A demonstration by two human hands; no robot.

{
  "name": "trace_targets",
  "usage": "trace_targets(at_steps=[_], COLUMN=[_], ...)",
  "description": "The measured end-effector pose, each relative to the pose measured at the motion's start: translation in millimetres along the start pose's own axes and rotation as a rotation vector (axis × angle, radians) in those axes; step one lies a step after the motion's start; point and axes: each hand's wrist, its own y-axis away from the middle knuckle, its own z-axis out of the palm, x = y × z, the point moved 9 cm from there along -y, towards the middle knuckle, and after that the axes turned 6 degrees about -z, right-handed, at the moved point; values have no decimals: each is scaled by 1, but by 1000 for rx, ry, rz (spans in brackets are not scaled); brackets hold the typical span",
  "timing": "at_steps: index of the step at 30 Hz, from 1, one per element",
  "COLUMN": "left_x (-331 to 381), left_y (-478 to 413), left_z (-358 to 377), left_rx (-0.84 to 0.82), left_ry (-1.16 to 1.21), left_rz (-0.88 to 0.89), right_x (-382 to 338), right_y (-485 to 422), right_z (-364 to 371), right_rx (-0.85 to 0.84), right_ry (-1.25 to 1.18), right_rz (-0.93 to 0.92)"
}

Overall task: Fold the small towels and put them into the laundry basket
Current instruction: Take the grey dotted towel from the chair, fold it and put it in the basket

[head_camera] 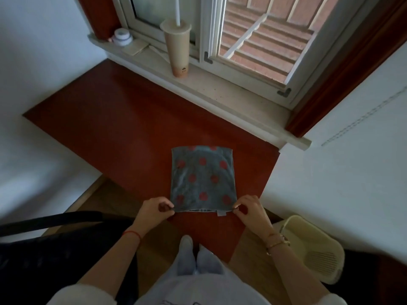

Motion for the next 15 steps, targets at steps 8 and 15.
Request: trace_targets(at_steps=[8,15], left_x=[38,86], left_y=[-50,-127], left_z=[-61,-94], left_rx=[272,320], left_ry=[52,-10], left_rz=[60,135], right_x=[2,-10], right_y=[-72,-167], right_z=[-51,-72], right_rx=[241,221], right_ry=[-89,-87], right_rz=[107,114])
